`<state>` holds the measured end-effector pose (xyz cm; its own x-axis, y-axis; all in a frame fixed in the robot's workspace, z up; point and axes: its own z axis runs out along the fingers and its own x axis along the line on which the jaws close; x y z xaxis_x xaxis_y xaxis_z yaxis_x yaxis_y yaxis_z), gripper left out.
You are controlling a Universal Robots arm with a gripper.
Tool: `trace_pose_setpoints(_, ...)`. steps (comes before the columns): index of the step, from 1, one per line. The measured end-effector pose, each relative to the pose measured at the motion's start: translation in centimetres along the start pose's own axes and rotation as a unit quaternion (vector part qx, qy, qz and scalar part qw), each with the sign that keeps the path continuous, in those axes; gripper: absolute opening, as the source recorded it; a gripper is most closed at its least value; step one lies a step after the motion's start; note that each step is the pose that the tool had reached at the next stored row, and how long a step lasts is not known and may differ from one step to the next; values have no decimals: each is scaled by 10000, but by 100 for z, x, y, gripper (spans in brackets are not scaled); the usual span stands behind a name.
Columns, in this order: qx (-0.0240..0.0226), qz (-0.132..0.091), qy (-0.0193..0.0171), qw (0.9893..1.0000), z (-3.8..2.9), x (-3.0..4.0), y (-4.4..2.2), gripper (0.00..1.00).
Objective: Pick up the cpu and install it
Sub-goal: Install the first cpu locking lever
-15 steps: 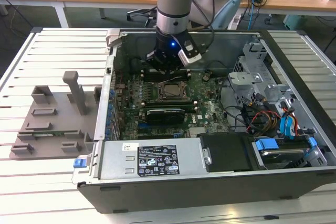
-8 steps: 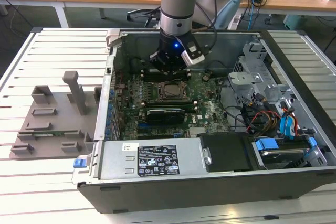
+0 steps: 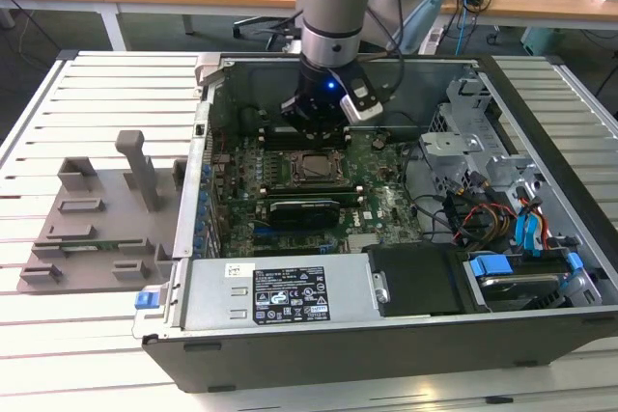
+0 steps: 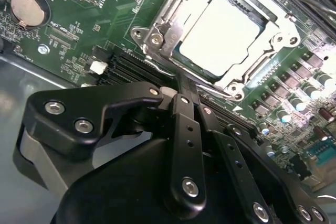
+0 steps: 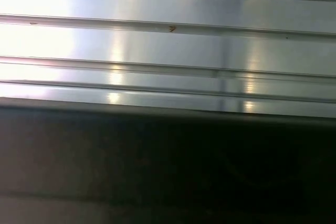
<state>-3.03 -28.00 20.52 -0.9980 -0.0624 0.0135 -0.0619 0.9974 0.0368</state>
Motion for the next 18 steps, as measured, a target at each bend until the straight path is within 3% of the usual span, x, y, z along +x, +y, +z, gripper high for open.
trace_pose_setpoints(6, 2, 1, 2, 10000, 18, -55, -5, 11)
trace_pose_setpoints(18, 1, 0, 1, 10000, 34, -93, -24, 11)
